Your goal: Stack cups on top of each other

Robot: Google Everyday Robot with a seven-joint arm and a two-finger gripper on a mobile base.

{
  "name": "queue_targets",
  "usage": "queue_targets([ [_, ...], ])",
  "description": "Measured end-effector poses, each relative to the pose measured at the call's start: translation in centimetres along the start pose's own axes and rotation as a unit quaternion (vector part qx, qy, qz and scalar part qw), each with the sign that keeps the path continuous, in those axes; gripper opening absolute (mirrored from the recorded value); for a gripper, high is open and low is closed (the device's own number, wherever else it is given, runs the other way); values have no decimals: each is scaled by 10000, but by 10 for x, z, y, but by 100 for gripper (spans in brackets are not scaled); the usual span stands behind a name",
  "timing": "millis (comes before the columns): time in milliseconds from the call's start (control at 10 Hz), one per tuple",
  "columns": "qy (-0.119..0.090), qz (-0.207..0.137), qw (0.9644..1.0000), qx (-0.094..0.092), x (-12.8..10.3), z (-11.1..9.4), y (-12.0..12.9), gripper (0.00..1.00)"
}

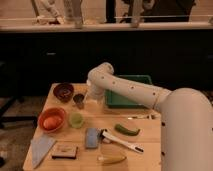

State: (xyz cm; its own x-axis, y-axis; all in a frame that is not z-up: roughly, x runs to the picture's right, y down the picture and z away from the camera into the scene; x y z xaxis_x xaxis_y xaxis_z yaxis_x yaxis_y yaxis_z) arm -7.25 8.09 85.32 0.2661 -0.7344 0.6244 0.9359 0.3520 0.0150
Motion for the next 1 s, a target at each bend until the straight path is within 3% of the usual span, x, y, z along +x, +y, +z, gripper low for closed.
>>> queue_targets([
  [500,141,-31,9998,102,8,-2,-19,68],
  [1000,187,-4,9998,31,6,12,-32,68],
])
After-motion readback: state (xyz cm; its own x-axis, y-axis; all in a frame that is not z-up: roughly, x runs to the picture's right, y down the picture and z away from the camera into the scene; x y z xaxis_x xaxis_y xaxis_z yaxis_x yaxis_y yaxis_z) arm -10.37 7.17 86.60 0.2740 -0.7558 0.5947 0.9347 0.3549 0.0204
